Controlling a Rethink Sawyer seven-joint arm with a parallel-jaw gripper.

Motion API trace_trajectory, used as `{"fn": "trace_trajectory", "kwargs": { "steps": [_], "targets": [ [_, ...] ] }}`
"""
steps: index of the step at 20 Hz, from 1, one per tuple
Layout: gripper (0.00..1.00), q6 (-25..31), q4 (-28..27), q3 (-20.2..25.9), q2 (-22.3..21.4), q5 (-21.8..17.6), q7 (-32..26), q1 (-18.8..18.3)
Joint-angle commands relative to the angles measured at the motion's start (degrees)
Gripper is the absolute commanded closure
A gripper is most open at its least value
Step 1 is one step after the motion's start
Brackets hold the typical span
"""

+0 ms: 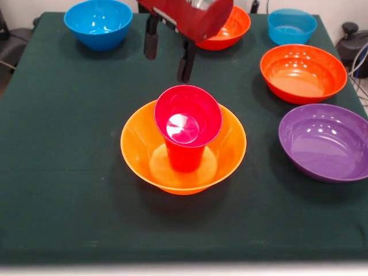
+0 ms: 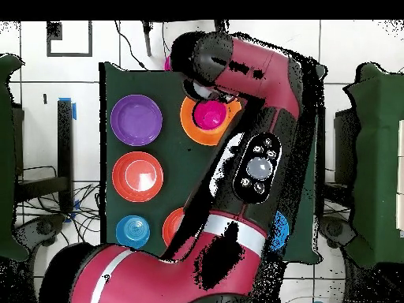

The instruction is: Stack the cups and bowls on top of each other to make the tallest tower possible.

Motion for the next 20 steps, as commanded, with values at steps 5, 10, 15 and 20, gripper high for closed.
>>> {"fn": "trace_trajectory", "kwargs": {
  "steps": [5,10,15,20],
  "targets": [
    [0.0,-5.99,0.69,6.49,3.01,-4.21,-0.51,-0.57],
    [0.0,-8.34,-0.16,7.57,5.51,-3.92,-0.97,-1.18],
    [0.0,-9.08,-1.97,8.05,7.85,-3.77,-1.96,-2.0],
    [0.0,-10.41,-4.44,8.69,10.93,-3.43,-2.29,-2.93]
  ]
}}
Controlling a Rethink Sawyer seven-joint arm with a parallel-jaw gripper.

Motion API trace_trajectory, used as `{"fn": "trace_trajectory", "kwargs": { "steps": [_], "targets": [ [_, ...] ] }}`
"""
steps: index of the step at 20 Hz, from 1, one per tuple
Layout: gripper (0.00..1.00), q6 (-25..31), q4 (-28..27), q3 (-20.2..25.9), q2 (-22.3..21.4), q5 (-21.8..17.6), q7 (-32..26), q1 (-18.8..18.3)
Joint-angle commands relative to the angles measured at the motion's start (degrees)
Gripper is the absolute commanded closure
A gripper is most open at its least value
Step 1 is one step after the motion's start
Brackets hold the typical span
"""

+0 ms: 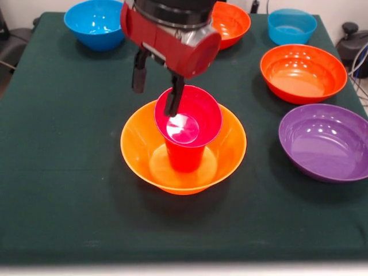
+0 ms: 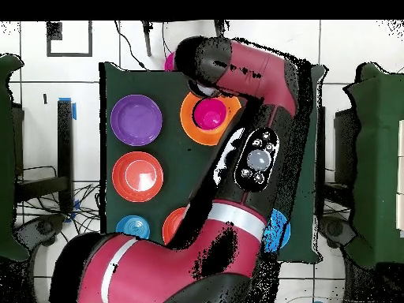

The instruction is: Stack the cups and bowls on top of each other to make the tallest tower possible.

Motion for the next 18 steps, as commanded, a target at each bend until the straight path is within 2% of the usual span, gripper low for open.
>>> {"fn": "trace_trajectory", "kwargs": {
  "steps": [1,12,15,18],
  "targets": [
    [0.0,-3.41,-3.03,8.42,7.7,-2.82,-2.05,-2.34],
    [0.0,-6.37,-9.29,7.39,14.52,-2.05,0.91,-2.33],
    [0.0,-5.35,-11.91,6.96,16.63,-1.25,1.77,-2.46],
    [0.0,-5.1,-12.34,6.63,17.3,-0.62,3.2,-1.96]
  ]
}}
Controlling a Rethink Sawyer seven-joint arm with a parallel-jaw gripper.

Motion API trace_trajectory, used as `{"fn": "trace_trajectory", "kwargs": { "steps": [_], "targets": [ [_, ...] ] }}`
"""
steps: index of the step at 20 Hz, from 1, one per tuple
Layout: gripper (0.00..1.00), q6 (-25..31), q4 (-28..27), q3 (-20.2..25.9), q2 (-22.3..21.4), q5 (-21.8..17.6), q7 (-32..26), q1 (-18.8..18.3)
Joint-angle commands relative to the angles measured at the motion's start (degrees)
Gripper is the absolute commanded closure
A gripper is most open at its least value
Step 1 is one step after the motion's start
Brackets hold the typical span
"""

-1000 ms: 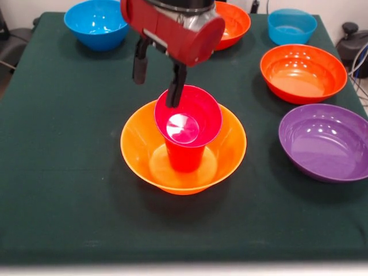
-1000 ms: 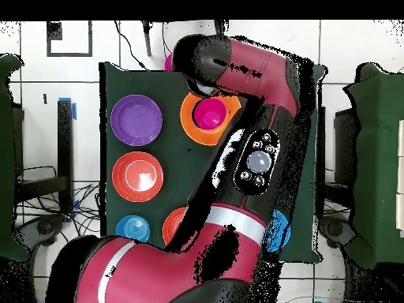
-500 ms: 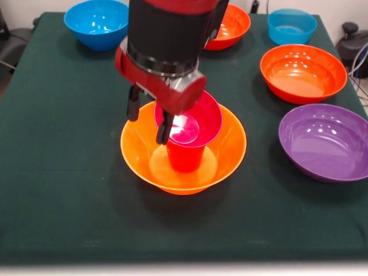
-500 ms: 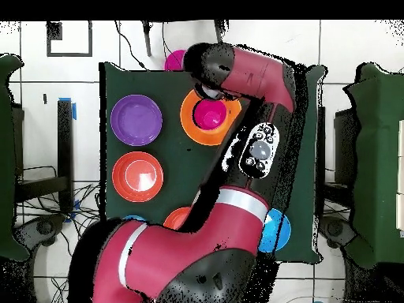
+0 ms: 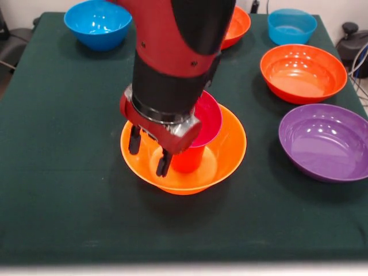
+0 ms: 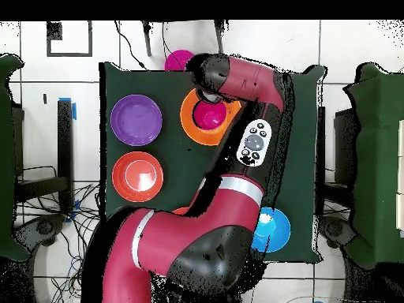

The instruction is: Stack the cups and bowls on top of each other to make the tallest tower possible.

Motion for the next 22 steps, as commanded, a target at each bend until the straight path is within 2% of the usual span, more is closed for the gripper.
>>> {"fn": "trace_trajectory", "kwargs": {
  "steps": [1,6,10,15,22],
  "targets": [
    [0.0,-0.84,-4.68,6.32,5.2,0.01,4.14,0.29],
    [0.0,1.83,-6.97,4.5,6.95,1.01,8.11,1.71],
    [0.0,2.27,-2.16,4.65,3.97,1.17,9.01,3.38],
    [0.0,1.1,7.24,6.04,-1.68,1.27,7.92,5.12],
    [0.0,2.06,15.69,6.42,-7.63,1.77,6.56,6.61]
  ]
}}
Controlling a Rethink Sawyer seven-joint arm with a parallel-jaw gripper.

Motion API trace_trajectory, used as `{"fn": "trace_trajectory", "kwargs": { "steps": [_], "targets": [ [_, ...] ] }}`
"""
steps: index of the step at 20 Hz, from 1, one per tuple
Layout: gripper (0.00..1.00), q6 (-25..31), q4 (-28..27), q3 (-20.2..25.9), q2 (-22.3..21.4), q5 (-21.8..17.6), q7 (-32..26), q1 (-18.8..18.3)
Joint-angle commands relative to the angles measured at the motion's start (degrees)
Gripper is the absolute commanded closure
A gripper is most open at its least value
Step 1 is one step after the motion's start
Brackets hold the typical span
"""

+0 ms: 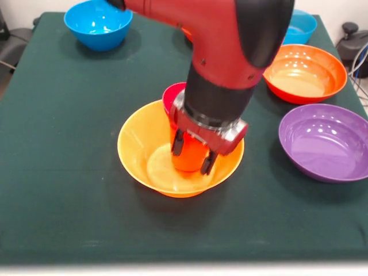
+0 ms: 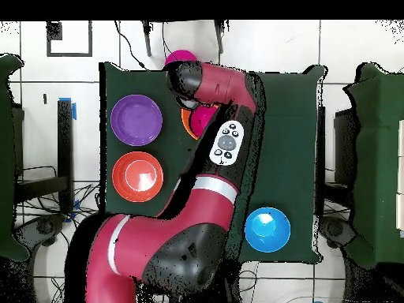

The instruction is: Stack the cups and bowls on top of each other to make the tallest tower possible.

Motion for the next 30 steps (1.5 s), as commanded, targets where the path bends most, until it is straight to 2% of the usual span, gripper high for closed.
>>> {"fn": "trace_trajectory", "kwargs": {
  "steps": [1,5,18,23,26,30],
  "targets": [
    [0.0,2.31,13.63,6.54,-8.29,0.65,6.43,2.03],
    [0.0,4.18,15.7,6.43,-10.76,0.92,6.08,2.44],
    [0.0,11.57,12.93,5.95,-12.81,0.69,6.06,1.61],
    [0.0,13.25,15.13,5.93,-15.84,-0.13,3.45,0.89],
    [0.0,15.24,13.25,5.83,-15.91,-0.45,2.75,0.11],
    [0.0,13.25,11.61,7.23,-13.85,0.11,3.08,-1.0]
  ]
}}
